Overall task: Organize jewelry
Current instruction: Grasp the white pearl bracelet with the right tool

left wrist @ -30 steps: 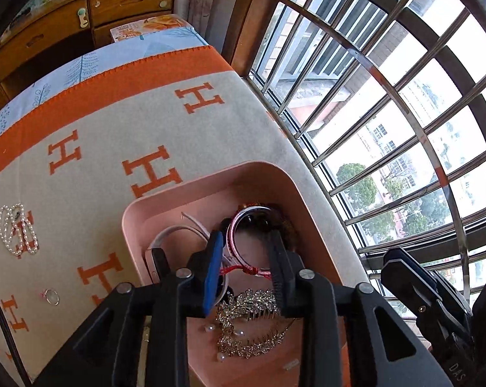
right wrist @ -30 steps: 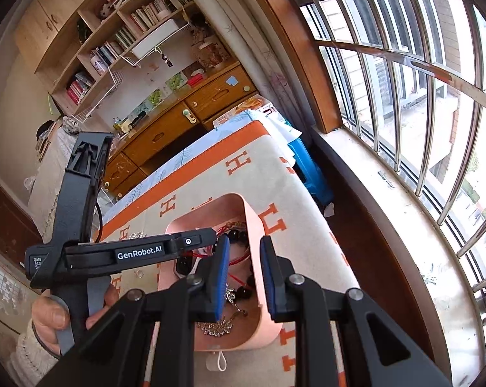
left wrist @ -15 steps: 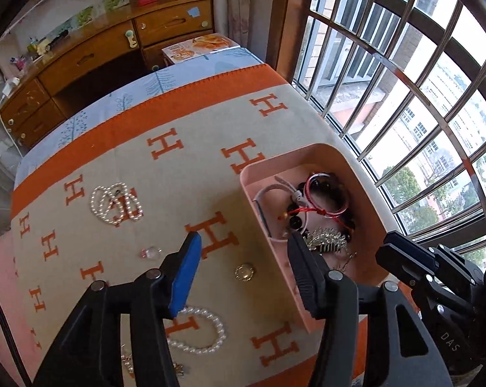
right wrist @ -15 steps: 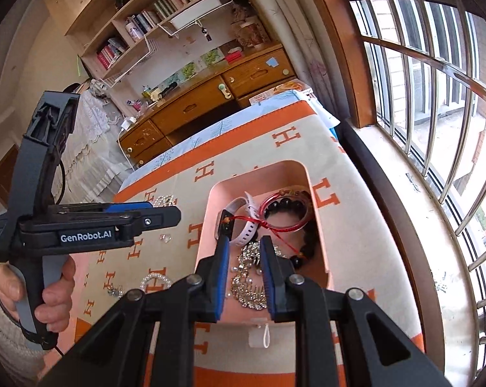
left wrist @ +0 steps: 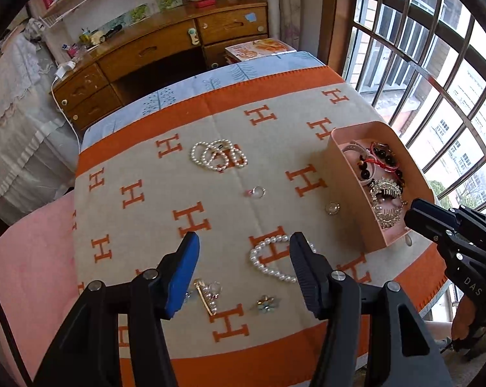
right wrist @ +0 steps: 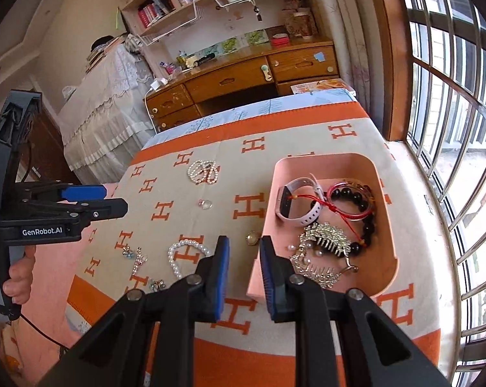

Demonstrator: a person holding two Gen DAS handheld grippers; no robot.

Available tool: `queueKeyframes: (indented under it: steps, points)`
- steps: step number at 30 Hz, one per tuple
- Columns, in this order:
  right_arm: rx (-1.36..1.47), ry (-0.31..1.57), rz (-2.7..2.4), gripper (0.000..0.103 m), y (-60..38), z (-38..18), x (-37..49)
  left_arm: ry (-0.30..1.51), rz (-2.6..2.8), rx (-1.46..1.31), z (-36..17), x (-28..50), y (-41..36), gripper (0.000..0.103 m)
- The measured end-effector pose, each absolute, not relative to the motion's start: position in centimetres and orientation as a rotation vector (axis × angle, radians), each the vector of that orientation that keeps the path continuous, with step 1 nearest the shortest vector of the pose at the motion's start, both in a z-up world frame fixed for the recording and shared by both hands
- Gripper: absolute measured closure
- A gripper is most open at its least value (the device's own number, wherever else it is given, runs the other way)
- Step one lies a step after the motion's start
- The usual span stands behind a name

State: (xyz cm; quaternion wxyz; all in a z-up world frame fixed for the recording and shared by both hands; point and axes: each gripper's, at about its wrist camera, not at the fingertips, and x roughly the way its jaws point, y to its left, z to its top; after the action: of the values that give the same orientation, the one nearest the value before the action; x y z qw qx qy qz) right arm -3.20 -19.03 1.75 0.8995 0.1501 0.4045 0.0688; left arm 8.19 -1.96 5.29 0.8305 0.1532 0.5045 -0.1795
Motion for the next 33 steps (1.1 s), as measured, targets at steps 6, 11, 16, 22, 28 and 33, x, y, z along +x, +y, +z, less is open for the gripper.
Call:
queueKeyframes:
  steps: [6, 11, 16, 22, 28, 33]
  points:
    - [0.234, 0.922, 0.219, 0.083, -15.7, 1.4, -1.1, 1.092, -0.323, 0.251, 4.2, 8.5, 3.0, 0.043]
    - [0.141, 1.049, 0.295, 0.083, -12.7, -0.6, 1.7, 1.118, -0.307, 0.194, 2.3, 9.4, 6.2, 0.043]
    - [0.076, 1.18, 0.321, 0.083, -10.9, -3.4, 4.6, 1.162, -0.308, 0.157, 0.0, 10.6, 8.0, 0.043]
    - [0.035, 1.274, 0.3, 0.083, -10.4, -5.7, 7.1, 1.212, -0.313, 0.149, -2.1, 11.8, 8.8, 0.043]
    - [-0.088, 1.293, 0.322, 0.083, -8.6, -6.2, 7.5, 1.224, -0.312, 0.156, -2.8, 13.5, 8.7, 0.043]
    - [-0.211, 1.284, 0.355, 0.083, -7.1, -6.2, 7.6, 1.23, -0.336, 0.155, -3.1, 15.5, 7.6, 0.043]
